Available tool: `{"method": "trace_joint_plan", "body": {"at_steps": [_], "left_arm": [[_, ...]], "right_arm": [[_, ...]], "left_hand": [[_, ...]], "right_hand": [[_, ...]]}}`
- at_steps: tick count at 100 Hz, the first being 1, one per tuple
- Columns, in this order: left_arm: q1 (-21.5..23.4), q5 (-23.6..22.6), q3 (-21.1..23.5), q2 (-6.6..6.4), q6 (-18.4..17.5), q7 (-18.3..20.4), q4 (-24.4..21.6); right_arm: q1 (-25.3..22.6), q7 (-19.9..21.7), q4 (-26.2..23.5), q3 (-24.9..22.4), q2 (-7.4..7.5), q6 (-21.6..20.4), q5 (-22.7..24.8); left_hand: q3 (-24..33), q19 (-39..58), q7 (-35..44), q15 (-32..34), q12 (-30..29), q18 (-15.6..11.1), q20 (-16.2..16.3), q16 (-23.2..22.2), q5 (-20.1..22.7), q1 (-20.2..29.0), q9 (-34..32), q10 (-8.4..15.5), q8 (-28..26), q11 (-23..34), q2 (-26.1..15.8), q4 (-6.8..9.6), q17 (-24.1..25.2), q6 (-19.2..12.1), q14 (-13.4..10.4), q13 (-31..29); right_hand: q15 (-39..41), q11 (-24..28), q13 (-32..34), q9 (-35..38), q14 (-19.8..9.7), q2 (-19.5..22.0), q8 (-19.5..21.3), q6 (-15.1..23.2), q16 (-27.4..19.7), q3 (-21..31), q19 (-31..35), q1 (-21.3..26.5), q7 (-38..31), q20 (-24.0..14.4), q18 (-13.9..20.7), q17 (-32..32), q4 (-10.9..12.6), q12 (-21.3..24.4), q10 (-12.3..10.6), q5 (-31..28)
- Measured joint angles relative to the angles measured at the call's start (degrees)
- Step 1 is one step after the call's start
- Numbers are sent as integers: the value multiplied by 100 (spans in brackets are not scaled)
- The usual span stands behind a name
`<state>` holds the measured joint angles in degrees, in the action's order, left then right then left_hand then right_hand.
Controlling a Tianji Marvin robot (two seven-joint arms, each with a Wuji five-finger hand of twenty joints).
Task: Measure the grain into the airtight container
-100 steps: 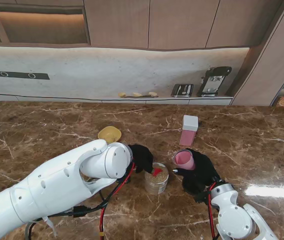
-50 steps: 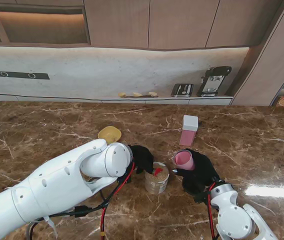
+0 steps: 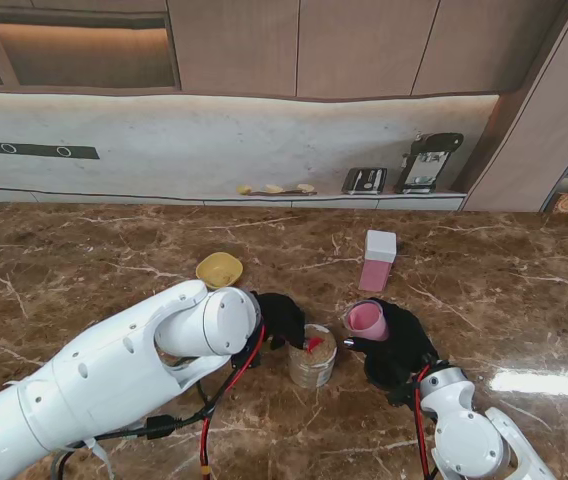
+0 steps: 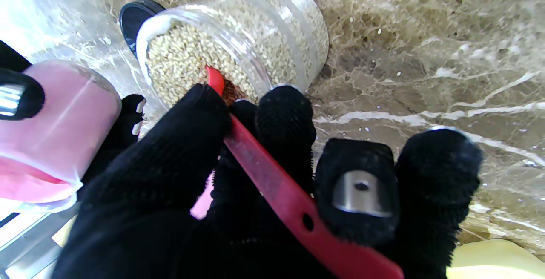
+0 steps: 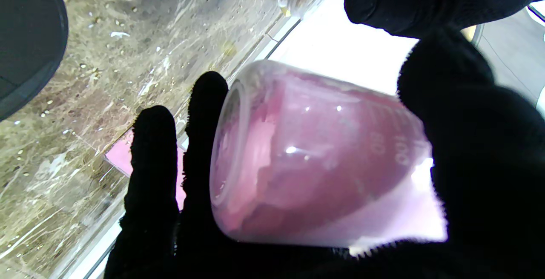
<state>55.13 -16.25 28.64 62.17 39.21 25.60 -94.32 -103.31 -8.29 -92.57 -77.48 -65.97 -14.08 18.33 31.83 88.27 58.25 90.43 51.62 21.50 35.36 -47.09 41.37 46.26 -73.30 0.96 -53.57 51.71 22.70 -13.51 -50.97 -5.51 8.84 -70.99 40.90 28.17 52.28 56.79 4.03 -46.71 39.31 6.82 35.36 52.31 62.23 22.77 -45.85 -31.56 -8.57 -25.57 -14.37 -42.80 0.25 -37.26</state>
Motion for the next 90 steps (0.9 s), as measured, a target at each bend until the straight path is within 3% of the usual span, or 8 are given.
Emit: {"method": "trace_joint_plan", "body": {"at_steps": [90], "left_arm": [[274,77,377,-53,-83,48,-72]], "right_arm": [[-11,17,-46,6,6,13,27]], "left_hand": [[-133,0,-18,1,3,1,-1,0,-1,63,0,0,-32,1,-53,-1,12,32,0,0]], "right_hand": [[0,0,0,0,0,0,0,0,0,0,0,0,0,0,0,2,0,0,0,0]]}}
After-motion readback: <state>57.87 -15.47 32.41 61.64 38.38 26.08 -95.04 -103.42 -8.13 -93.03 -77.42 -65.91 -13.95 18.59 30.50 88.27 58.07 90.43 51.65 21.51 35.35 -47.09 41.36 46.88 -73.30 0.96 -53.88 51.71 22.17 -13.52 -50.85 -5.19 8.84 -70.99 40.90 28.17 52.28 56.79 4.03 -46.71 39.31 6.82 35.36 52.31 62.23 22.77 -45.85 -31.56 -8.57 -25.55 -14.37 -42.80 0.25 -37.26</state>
